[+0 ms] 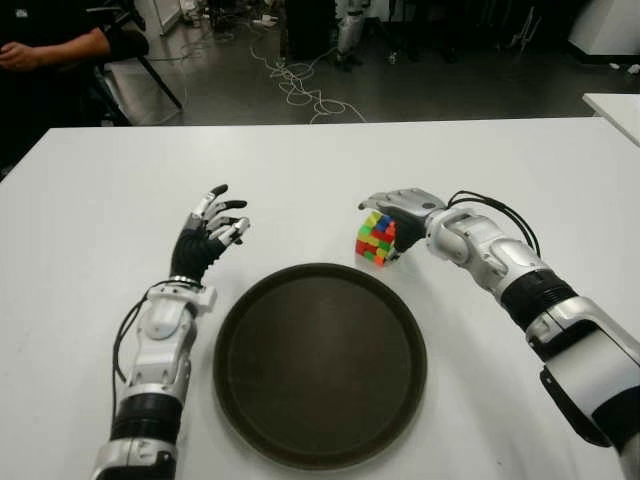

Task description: Pick up the Rubik's Cube and put it in the plate

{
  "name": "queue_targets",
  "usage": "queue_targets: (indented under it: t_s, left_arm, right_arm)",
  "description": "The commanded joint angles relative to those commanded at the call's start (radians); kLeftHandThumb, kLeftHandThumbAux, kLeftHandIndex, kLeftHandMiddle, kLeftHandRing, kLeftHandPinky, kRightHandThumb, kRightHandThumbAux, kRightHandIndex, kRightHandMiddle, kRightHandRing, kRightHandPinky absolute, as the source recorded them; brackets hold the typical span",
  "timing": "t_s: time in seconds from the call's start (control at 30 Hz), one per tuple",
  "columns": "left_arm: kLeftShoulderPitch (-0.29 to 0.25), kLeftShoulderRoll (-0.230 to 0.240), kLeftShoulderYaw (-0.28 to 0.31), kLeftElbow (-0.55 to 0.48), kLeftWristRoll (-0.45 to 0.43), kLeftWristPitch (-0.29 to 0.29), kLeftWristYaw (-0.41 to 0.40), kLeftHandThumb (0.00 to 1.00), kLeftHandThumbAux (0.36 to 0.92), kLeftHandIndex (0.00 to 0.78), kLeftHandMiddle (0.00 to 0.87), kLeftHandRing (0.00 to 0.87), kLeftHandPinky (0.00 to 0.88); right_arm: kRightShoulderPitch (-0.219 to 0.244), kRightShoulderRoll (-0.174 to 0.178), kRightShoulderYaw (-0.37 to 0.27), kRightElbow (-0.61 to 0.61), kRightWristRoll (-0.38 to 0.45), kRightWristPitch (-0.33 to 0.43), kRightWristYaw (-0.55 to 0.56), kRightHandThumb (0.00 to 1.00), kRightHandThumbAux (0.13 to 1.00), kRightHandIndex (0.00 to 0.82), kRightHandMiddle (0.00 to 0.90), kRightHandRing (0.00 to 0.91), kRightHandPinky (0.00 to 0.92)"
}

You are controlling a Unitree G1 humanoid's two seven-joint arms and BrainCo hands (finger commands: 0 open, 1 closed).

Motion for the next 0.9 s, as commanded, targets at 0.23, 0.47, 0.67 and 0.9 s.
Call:
queue_targets:
  t_s: [0.23, 0.47, 0.67, 0.9]
  left_arm:
    - [0.005, -0.002, 0.001, -0.010, -0.008, 0.003, -0.009, 0.457, 0.694, 0.095, 0.289, 0.396, 0.494]
    - [0.007, -0.002, -0.001, -0.019, 0.004, 0.012, 0.002, 0.457, 0.690, 0.100, 0.292, 0.397, 0.491]
    - [0.008, -0.002, -0.005, -0.027, 0.013, 0.025, 0.013, 0.458, 0.692, 0.099, 0.288, 0.395, 0.491]
    - [0.010, -0.004, -0.008, -0.033, 0.013, 0.026, 0.016, 0.448, 0.698, 0.099, 0.292, 0.396, 0.491]
  right_arm:
    - [-0.003, 0.002, 0.007, 0.011, -0.001, 0.000, -0.009, 0.000, 0.786, 0.113, 0.151, 0.173, 0.183]
    - [-0.003, 0.002, 0.009, 0.024, 0.007, -0.007, -0.032, 0.000, 0.792, 0.127, 0.168, 0.191, 0.208]
    - [-0.004, 0.000, 0.006, 0.032, 0.011, -0.018, -0.051, 0.000, 0.803, 0.136, 0.178, 0.203, 0.229]
    - [-0.006, -0.002, 0.007, 0.035, 0.011, -0.018, -0.044, 0.000, 0.802, 0.128, 0.165, 0.194, 0.217]
